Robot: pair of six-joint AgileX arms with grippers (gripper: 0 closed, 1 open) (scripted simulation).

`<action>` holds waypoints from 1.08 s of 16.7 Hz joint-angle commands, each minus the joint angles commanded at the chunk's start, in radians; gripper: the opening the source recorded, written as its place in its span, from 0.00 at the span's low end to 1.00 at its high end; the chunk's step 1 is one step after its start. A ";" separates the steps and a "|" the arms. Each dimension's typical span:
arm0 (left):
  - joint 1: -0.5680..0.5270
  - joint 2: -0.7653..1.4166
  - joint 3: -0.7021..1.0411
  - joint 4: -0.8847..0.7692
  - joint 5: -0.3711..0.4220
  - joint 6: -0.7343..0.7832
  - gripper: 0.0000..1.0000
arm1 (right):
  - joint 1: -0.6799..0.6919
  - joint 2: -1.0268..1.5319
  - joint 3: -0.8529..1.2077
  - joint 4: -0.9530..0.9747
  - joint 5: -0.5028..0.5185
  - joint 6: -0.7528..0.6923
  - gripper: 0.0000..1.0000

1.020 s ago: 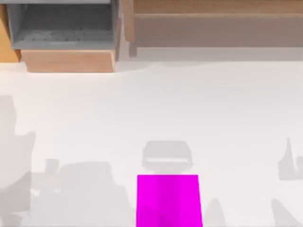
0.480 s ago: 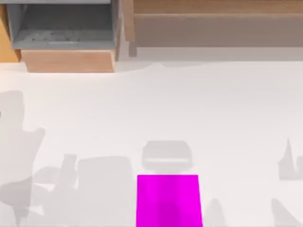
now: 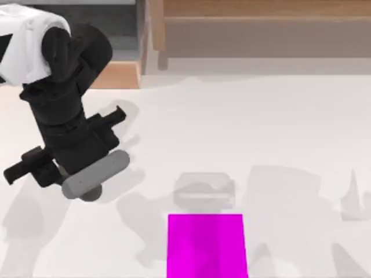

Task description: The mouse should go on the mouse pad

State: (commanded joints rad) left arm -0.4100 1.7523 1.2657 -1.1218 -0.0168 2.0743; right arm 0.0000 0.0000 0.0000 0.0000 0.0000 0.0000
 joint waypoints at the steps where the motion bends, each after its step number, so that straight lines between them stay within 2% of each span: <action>1: -0.093 0.032 0.028 0.002 0.001 0.021 0.00 | 0.000 0.000 0.000 0.000 0.000 0.000 1.00; 5: -0.407 0.137 0.129 0.020 0.000 0.091 0.00 | 0.000 0.000 0.000 0.000 0.000 0.000 1.00; 8: -0.537 0.182 0.178 0.035 -0.005 0.119 0.00 | 0.000 0.000 0.000 0.000 0.000 0.000 1.00; 10: -0.569 0.192 0.190 0.040 -0.007 0.125 0.00 | 0.000 0.000 0.000 0.000 0.000 0.000 1.00; 18: -0.564 0.195 0.182 0.044 -0.001 0.127 0.00 | 0.000 0.000 0.000 0.000 0.000 0.000 1.00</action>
State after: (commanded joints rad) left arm -0.9742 1.9471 1.4480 -1.0778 -0.0175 2.2017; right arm 0.0000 0.0000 0.0000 0.0000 0.0000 0.0000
